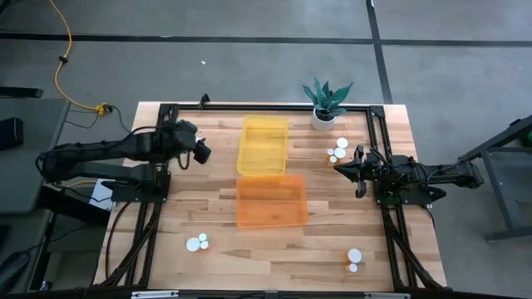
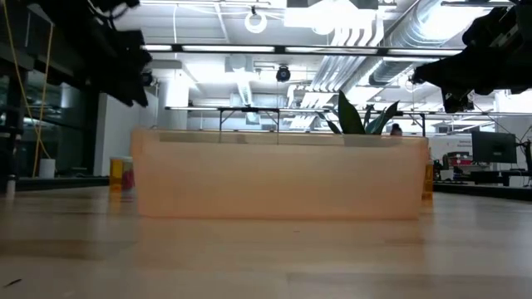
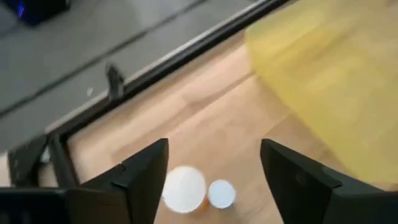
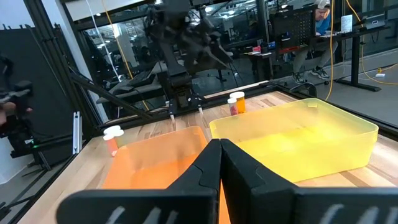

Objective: Pick and place medicine bottles into bin by pill shape (circle, oval)
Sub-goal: Put the orange capsule bottle into the yellow bin

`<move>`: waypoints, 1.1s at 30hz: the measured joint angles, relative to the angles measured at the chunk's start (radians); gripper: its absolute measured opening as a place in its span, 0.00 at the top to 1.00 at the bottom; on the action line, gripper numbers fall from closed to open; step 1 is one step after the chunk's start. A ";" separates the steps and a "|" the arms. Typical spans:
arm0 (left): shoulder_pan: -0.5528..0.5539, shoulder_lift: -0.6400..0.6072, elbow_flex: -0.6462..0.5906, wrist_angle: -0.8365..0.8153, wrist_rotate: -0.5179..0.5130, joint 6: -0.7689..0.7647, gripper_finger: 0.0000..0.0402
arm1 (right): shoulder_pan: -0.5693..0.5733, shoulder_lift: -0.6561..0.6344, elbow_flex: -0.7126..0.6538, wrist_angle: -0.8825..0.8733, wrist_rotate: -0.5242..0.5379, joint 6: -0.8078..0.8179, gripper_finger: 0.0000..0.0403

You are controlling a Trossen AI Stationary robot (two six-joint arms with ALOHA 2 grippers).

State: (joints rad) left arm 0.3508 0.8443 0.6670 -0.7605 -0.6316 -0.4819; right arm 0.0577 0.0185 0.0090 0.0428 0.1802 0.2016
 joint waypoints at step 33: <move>0.235 0.406 -0.001 0.011 0.126 -0.154 0.31 | 0.000 0.000 0.000 0.000 0.000 0.000 1.00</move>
State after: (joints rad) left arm 0.5856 1.2507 0.6662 -0.7494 -0.5056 -0.6360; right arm 0.0578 0.0185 0.0091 0.0425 0.1800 0.2014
